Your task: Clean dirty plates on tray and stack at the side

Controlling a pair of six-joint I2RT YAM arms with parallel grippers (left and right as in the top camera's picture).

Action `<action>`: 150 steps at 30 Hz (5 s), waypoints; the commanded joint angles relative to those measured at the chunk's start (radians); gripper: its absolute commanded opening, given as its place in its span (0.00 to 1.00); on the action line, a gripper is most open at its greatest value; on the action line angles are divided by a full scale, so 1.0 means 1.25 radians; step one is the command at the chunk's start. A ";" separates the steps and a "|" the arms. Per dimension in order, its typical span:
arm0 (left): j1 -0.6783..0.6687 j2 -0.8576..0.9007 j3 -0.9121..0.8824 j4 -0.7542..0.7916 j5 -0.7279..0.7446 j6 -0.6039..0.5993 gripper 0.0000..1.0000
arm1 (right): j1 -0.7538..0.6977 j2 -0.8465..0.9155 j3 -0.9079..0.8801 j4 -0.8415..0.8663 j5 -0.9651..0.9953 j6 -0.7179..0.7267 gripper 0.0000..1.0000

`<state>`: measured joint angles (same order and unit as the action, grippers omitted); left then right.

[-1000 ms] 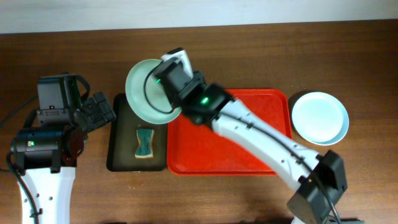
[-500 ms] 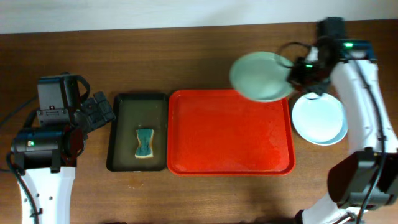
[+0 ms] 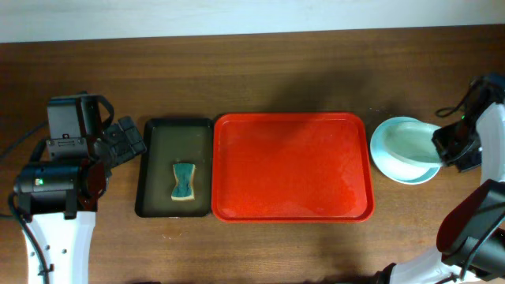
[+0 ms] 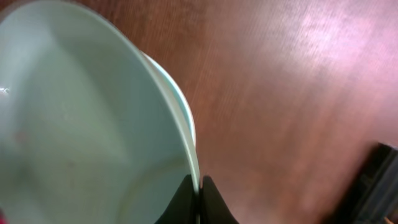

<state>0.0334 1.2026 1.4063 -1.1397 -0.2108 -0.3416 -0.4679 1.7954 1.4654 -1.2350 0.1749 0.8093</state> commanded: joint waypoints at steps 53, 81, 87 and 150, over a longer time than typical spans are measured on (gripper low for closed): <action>0.004 -0.001 0.004 0.001 -0.005 -0.011 0.99 | 0.323 -0.353 -0.078 0.094 -0.272 -0.620 0.98; 0.004 -0.001 0.004 0.001 -0.005 -0.011 0.99 | 0.500 -1.103 -0.134 0.094 -0.215 -0.621 0.99; 0.004 -0.001 0.004 0.000 -0.005 -0.011 0.99 | 0.500 -1.295 -0.301 0.101 -0.221 -0.621 0.98; 0.004 -0.001 0.004 0.001 -0.005 -0.011 0.99 | 0.499 -1.433 -1.168 0.928 -0.193 -0.704 0.98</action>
<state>0.0334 1.2026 1.4063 -1.1404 -0.2108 -0.3416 0.1513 0.0120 0.0105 -0.0681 -0.0689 -0.0647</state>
